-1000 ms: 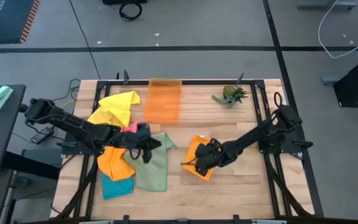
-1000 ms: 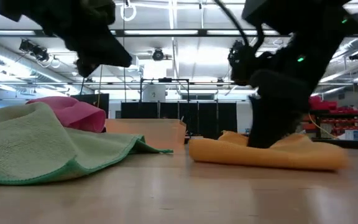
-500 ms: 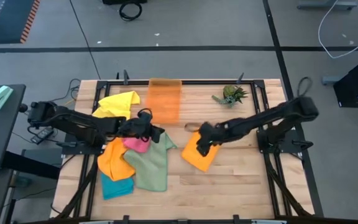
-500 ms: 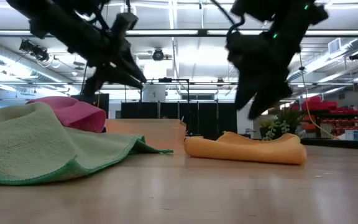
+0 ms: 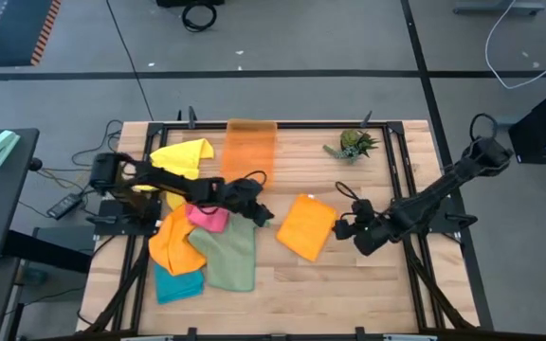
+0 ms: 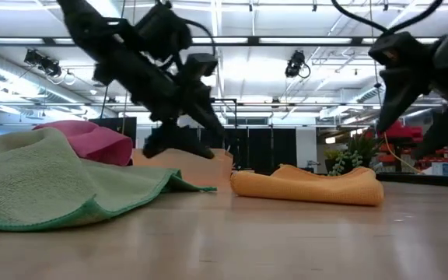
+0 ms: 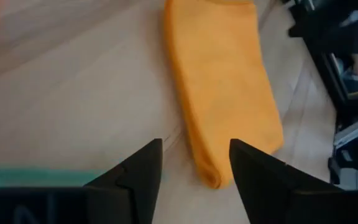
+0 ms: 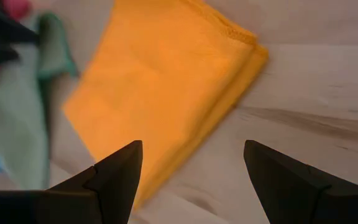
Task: Fold microfiber towels
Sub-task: Put the right orange microfiber cloth into the orange bin
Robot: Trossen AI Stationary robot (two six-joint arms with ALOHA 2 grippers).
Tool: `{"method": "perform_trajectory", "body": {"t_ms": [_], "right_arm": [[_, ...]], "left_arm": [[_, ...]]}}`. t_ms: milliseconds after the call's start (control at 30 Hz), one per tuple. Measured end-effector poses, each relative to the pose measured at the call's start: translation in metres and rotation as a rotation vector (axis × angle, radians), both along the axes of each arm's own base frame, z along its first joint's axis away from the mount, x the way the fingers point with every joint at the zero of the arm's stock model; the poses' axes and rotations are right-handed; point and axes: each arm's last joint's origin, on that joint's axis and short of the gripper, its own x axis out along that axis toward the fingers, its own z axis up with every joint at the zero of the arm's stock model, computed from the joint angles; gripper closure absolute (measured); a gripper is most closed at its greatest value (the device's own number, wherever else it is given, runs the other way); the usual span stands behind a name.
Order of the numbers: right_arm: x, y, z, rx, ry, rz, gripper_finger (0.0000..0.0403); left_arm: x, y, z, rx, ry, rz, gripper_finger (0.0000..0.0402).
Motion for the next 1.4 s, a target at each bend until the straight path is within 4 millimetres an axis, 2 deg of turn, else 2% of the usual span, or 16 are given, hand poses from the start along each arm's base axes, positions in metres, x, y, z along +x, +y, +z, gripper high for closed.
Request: {"method": "perform_trajectory", "body": {"t_ms": [133, 400, 567, 900, 1133, 1400], "right_arm": [[-0.001, 0.0, -0.015, 0.005, -0.081, -0.03, 0.0114], [0.004, -0.003, -0.031, -0.053, -0.036, -0.08, 0.0114], [0.011, -0.006, -0.039, -0.069, -0.028, -0.104, 0.0114], [0.026, -0.004, -0.053, -0.098, -0.07, -0.108, 0.0124], [0.029, -0.009, -0.054, -0.113, -0.053, -0.089, 0.0184], [0.029, -0.011, -0.055, -0.13, -0.024, -0.06, 0.0294]], "left_arm": [[0.025, 0.007, -0.002, 0.023, 0.0, 0.005, 0.0189], [0.063, 0.025, -0.016, 0.076, 0.027, 0.032, 0.0174], [0.078, 0.027, -0.035, 0.083, 0.079, 0.023, 0.0169], [0.091, 0.03, -0.04, 0.107, 0.064, -0.01, 0.017], [0.093, 0.03, -0.044, 0.109, 0.055, -0.01, 0.0189], [0.098, 0.02, -0.058, 0.128, 0.033, -0.05, 0.0257]]}}
